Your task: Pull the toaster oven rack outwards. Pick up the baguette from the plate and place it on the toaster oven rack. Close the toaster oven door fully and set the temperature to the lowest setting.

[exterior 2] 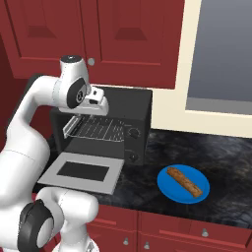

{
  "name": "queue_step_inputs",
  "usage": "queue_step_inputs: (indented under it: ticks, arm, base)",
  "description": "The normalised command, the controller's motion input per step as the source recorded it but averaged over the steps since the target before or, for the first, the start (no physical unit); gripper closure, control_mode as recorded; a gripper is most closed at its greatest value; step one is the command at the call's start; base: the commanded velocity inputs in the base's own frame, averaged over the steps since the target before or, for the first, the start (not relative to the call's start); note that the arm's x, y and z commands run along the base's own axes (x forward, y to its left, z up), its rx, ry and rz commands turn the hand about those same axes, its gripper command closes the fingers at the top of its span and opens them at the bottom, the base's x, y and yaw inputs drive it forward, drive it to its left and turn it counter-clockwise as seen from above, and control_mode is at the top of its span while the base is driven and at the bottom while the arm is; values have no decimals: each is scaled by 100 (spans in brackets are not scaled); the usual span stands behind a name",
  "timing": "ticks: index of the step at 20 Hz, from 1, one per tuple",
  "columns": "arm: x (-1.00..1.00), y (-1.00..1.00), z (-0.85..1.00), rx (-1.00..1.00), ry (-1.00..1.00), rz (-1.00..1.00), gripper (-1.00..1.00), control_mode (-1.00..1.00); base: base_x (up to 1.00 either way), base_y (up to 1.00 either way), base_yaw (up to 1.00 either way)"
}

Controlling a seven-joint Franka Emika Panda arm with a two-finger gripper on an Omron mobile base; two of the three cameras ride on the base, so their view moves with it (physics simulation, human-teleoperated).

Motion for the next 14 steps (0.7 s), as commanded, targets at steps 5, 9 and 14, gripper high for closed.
queue_step_inputs:
  ticks: [5,9,14]
  arm:
    - [-17,1,-3,0,-1,-1,-100,-100]
    - [-62,3,-9,-6,-18,0,-100,-100]
    - [-28,10,-26,-20,-18,0,-100,-100]
  base:
    - [0,0,0]
    - [0,0,0]
    - [0,0,0]
